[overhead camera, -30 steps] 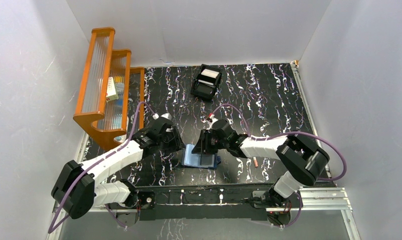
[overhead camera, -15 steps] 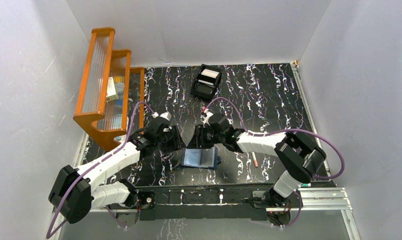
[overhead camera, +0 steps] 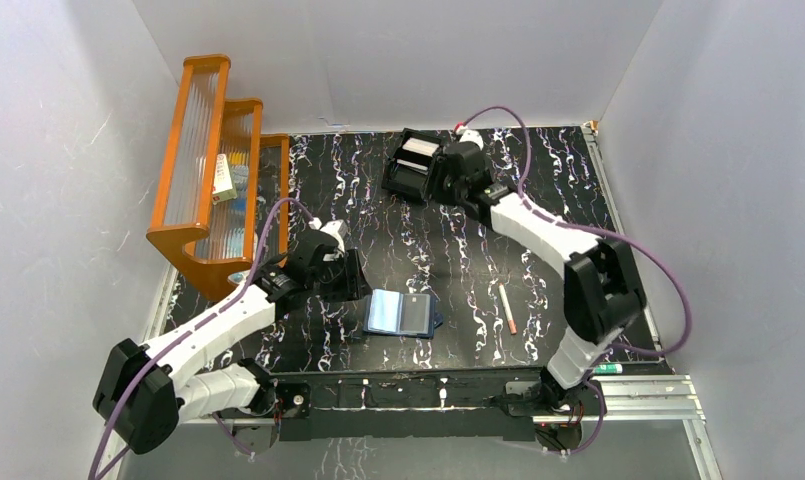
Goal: Put the credit cards into the card holder
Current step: Move the storage box to the center of the board.
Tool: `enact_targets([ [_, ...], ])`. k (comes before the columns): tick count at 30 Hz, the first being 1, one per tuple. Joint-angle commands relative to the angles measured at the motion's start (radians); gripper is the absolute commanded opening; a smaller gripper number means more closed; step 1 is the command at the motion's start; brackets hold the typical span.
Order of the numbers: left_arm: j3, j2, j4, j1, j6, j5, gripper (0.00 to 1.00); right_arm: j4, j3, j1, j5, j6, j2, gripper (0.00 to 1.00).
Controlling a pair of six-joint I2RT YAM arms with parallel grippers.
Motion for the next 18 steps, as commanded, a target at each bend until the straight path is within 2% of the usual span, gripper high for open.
enact_targets([
  [1,0.042,-0.057,-0.059,0.004,0.073,0.029,0.47,-0.104,0.178,-0.053,0.147,-0.035,0.162,0.53],
  [9,0.000,-0.119,-0.066,0.004,0.077,0.047,0.48,-0.124,0.481,-0.075,0.181,-0.052,0.417,0.54],
  [13,-0.010,-0.132,-0.063,0.004,0.069,0.071,0.48,-0.128,0.576,-0.077,0.207,-0.056,0.512,0.54],
  [18,-0.032,-0.164,-0.050,0.004,0.060,0.076,0.48,-0.200,0.683,-0.079,0.312,-0.043,0.606,0.52],
])
